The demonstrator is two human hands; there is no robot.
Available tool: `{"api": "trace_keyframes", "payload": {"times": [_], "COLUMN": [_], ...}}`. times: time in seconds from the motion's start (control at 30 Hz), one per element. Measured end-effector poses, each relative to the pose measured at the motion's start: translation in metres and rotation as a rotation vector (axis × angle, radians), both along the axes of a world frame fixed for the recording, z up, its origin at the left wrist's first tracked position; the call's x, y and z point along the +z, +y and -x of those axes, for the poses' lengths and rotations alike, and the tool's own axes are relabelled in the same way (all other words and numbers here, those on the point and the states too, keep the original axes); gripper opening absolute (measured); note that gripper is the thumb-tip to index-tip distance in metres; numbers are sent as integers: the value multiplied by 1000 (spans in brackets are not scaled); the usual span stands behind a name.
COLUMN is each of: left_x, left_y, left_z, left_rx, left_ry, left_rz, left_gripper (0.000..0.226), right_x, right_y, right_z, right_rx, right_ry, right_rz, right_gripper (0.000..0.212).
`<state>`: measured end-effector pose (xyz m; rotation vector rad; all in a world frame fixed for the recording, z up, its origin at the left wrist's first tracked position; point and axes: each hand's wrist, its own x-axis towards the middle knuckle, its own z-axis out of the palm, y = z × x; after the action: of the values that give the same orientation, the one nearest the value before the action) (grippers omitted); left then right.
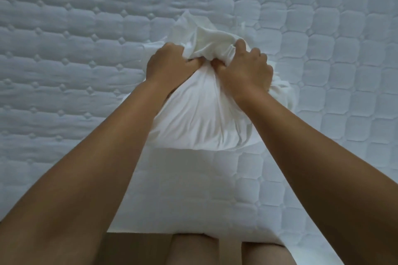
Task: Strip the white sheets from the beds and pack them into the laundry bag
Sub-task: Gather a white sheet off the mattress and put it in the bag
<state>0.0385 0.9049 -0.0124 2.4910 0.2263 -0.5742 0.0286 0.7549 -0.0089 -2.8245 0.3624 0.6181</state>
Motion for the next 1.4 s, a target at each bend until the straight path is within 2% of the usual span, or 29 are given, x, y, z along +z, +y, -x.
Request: {"api": "trace_keyframes", "payload": {"times": [0.03,0.1,0.13,0.17,0.23,0.3,0.4,0.47,0.53,0.6,0.67,0.73,0.77,0.87,0.93,1.0,1.03,1.1,1.13,1.2,1.23,1.3,1.4], "left_x": [9,32,41,47,48,40,34,35,40,46,42,37,36,23,17,16,17,18,16,6,-2,-13,-21], "left_y": [4,13,15,13,2,-4,3,9,12,18,28,36,37,46,53,61,64,66,64,58,58,60,66], "left_z": [5,20,30,41,58,57,32,10,-15,-42,-72,-97,-105,-114,-111,-106,-101,-83,-70,-53,-53,-66,-79], "left_rx": [-85,-296,-421,-553,-724,-718,-661,-615,-551,-450,-351,-333,-330,-290,-161,42,118,277,392,630,705,784,774], "left_ry": [-3,133,193,202,131,46,-70,-24,88,211,318,347,344,309,183,-72,-189,-247,-186,-81,-83,-80,-29], "left_rz": [11,-2,-76,-182,-380,-431,-313,-240,-165,-38,106,170,181,182,128,-41,-171,-327,-293,-42,103,378,593], "left_gripper": [61,106,126,135,135,126,116,112,102,79,51,39,36,43,58,77,78,83,93,122,130,129,136], "right_x": [0,0,0,0,-3,-7,-10,2,25,55,77,80,76,51,37,29,24,14,8,-2,-7,-14,-23], "right_y": [-1,-2,-2,-1,1,2,-1,-6,-9,-9,-5,-1,2,7,11,19,23,28,28,30,31,32,30], "right_z": [-3,-12,-18,-25,-40,-52,-66,-77,-84,-82,-73,-57,-51,-62,-88,-117,-128,-146,-153,-163,-167,-176,-183], "right_rx": [1,6,8,8,-8,-34,-36,14,104,235,427,566,586,527,501,474,453,411,389,372,370,337,180], "right_ry": [14,37,44,50,74,107,174,208,111,-74,-220,-257,-233,-142,-119,-116,-113,-115,-113,-96,-88,-94,-191], "right_rz": [-3,-12,-18,-22,-33,-41,-73,-149,-313,-429,-286,-47,4,-70,-123,-168,-186,-207,-217,-235,-244,-292,-454], "right_gripper": [62,59,58,57,55,54,60,72,77,76,80,91,96,102,97,92,91,89,88,87,87,89,90]}}
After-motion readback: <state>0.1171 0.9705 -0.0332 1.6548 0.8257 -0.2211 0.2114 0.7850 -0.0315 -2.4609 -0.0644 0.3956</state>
